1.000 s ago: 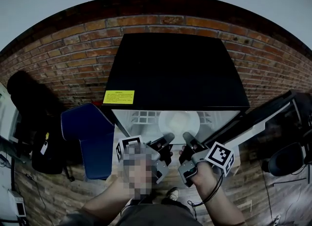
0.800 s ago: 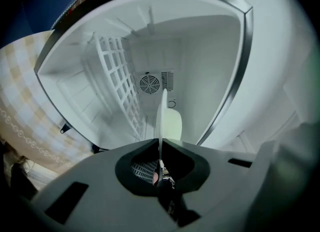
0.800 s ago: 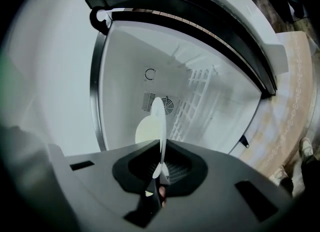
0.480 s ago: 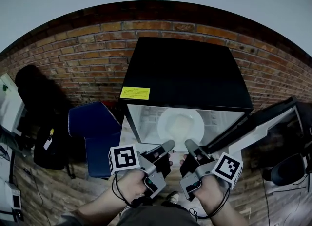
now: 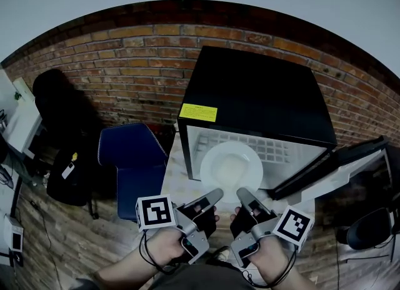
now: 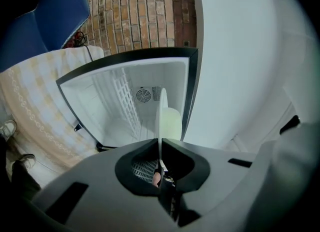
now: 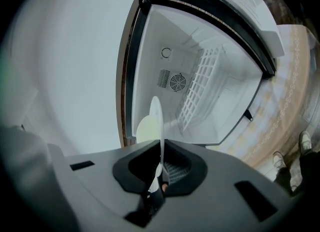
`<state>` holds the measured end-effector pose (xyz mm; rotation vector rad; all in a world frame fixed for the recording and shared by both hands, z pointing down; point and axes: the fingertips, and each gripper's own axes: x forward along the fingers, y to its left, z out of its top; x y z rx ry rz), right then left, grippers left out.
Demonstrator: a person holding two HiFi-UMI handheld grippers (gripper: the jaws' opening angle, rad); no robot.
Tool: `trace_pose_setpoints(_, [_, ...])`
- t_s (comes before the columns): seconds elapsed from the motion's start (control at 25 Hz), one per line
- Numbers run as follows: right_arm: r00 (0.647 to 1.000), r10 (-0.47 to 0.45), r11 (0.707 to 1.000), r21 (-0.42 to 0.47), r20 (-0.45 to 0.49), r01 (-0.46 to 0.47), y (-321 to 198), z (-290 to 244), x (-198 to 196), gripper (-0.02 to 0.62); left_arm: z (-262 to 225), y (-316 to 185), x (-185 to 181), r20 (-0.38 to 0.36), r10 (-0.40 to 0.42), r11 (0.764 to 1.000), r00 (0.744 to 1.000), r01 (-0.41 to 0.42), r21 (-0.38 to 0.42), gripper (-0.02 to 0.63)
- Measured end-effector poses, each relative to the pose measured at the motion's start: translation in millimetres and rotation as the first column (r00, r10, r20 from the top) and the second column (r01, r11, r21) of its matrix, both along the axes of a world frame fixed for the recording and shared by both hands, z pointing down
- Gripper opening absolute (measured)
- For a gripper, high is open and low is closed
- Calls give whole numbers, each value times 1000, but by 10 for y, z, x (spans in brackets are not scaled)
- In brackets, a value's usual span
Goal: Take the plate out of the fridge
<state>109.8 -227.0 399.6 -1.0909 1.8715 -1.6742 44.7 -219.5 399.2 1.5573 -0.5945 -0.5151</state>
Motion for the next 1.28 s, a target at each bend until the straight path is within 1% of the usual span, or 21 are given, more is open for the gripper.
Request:
trace_pose_setpoints(0.08, [1000,-26,1000,-1,2,26,49,21,-86,37,28,66,-90,1,-20,1000,1000,20,-12,29])
trace_pose_setpoints(0.2, [997,-71,997,0,3,71,107,52,-236,37,-7,140,-214,3,-47,999,999,47,3,29])
trace_pose_setpoints(0.48, [987,-158,987,-25,3,158,269,138,-554,35,69,346,-535,18,-129,992,991,130,-8,28])
trace_pose_setpoints(0.8, [964,-266,962,-71,0,265,446,373,-886,35,340,591,-868,42,-231,971,972,233,-49,28])
trace_pose_setpoints(0.96, [954,-299,951,-86,-10,297,531,500,-1009,35,437,681,-993,56,-265,963,963,267,-29,28])
trace_pose_setpoints(1.28, [938,-347,930,-135,-13,343,625,797,-1150,34,716,800,-1123,62,-306,947,950,310,-78,28])
